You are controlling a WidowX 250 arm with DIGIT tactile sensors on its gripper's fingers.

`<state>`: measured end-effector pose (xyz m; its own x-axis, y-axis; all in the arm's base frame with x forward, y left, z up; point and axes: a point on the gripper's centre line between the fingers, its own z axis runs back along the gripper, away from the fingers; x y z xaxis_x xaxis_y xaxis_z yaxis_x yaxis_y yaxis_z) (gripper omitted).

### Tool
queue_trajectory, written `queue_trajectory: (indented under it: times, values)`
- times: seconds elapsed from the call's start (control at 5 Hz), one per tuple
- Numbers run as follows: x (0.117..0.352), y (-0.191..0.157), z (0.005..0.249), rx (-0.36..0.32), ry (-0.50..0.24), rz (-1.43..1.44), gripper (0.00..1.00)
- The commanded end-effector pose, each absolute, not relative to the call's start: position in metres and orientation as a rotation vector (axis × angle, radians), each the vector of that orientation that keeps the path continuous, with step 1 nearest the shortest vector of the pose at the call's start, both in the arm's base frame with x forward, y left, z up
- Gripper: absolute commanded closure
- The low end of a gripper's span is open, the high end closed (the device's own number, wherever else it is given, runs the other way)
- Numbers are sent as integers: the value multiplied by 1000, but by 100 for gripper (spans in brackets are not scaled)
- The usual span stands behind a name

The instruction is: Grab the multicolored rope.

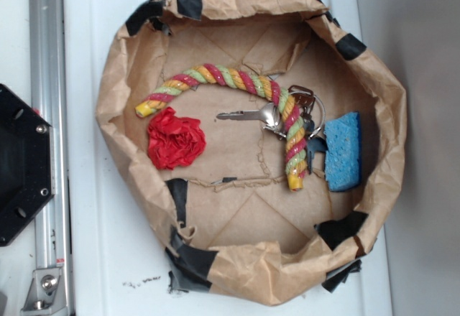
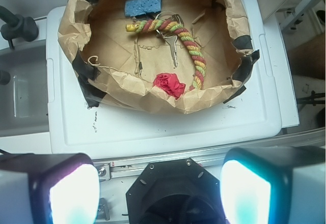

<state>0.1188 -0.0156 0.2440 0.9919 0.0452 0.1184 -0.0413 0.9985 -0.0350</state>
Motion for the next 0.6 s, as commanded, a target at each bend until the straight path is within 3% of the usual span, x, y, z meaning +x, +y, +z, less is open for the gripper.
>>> queue_trajectory:
  times: [0.0, 0.4]
  values:
    - [119, -16, 244, -32, -119, 43, 0]
    - [212, -7, 204, 59, -83, -202, 0]
